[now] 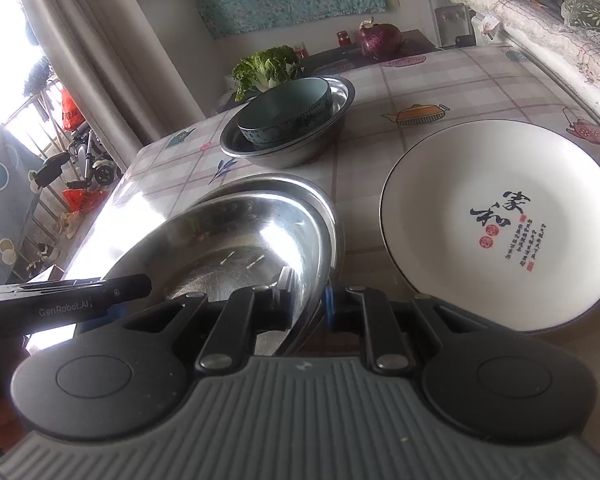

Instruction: Organize plates and bowls

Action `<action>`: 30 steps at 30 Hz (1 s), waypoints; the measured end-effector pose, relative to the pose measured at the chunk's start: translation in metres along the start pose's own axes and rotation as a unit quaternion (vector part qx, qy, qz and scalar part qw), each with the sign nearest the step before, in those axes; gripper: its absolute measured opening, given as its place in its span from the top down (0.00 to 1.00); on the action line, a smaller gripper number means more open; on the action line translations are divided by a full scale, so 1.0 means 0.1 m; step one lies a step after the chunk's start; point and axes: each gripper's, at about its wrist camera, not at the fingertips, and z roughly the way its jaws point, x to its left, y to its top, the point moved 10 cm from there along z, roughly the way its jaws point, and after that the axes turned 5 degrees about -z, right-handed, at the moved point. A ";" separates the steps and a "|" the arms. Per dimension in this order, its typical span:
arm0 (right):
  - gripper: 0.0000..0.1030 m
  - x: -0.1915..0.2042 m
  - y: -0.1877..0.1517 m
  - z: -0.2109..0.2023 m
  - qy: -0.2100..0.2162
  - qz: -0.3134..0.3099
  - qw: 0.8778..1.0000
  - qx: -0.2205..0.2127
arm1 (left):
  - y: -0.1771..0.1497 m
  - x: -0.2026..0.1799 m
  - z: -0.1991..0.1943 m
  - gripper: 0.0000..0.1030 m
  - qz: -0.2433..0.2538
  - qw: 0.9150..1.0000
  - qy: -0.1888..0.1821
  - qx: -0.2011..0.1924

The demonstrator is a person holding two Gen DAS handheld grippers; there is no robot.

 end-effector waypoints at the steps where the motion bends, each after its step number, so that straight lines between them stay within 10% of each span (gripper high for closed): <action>1: 0.86 0.00 0.01 0.02 -0.002 -0.001 1.000 0.000 | 0.01 0.00 0.01 0.70 0.002 1.000 0.000 -0.003; 30: 0.73 0.03 0.16 0.34 -0.003 -0.008 1.000 0.008 | 0.07 0.01 0.07 0.59 0.003 1.000 -0.006 0.003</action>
